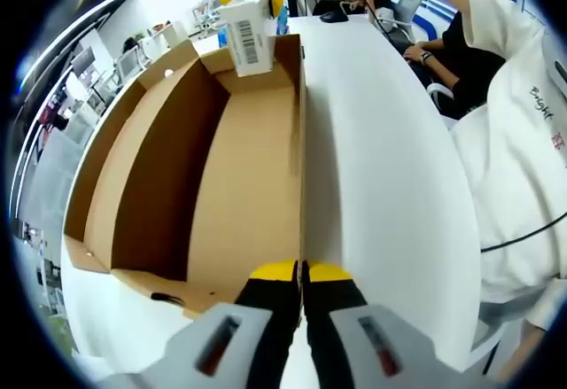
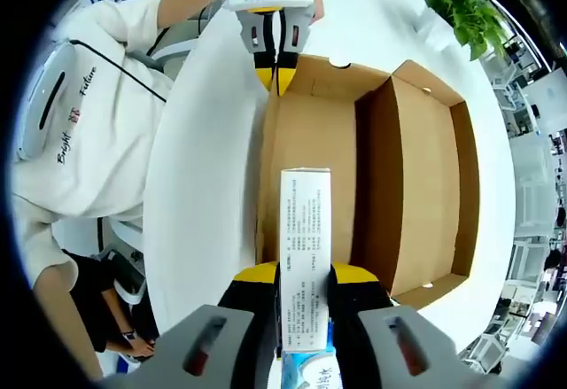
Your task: Operate the shoe box by opening the lid, removing the specified soft item, and placing it in the target area until the item is outside and the box remains undamaged.
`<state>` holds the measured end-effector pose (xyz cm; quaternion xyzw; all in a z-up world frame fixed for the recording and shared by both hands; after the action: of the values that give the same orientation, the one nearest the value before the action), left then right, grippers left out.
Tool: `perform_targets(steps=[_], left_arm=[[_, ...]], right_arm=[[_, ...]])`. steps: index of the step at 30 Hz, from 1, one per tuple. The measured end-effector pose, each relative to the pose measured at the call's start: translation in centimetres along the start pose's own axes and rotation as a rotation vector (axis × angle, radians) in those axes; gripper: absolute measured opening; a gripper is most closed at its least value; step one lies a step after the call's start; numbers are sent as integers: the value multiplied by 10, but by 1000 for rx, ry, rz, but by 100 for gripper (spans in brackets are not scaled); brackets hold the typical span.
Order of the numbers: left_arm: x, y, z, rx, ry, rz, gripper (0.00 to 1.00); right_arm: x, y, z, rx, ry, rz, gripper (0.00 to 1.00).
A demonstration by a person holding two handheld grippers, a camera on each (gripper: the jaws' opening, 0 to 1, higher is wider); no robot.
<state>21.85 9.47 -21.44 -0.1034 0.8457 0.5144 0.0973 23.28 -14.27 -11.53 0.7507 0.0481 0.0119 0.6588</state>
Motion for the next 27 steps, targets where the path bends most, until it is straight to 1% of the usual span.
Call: perform_targets(steps=[5,6,7,8,10,11,12,13,17,21,22,23,25,26,27], left_arm=[[1,1,1,0,0,0,1],[1,1,1,1,2,4,1],[1,1,1,1,3,4,1],[1,1,1,1,3,5,1],[-2,1,1,2,5,8,1],[-2,1,2,3,4,9,1],[-2,1,2,3,4,8,1],[-2,1,2,3,4,8,1],[0,1,1,3,1,4,1],[-1,0,2,2,0,2,1],[-1,1,2,3,0,1,1],[0,1,2,5,0,0,1],[-1,1,2,6,0,0,1],[-3,1,3,7,2,0,1],[-4,1,4,10,4,2,1]], right_arm=[[-10,8,11,23,-8,8,19],[-10,14,18,28,-23,7,19],[-10,15,19,28,-22,7,19],[-13,18,25,35,-29,6,19],[-16,20,31,46,-52,-9,19],[-20,21,38,27,-71,-33,19],[-19,21,44,-15,-74,-32,19],[-19,20,45,-28,-61,-27,19],[-23,16,56,-59,-63,-47,19],[-28,11,74,-40,-83,-34,19],[-29,11,77,-45,-92,-29,19],[-35,10,83,-55,-150,-12,19],[-35,10,84,-62,-154,-9,19],[-43,7,89,-115,-127,-9,19],[-44,7,89,-114,-126,-12,19]])
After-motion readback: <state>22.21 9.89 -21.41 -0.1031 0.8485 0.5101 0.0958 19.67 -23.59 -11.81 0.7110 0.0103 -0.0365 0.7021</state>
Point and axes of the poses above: the point that each gripper's makers call its tool centre point, and the gripper's own axes: y roughly backward along the fingers, x roughly to its right, z roughly out of its underside, the point moved 10 cm from there along y, roughly backward along the fingers, and after that the axes turned 11 degrees about -z, right-handed, at the moved point
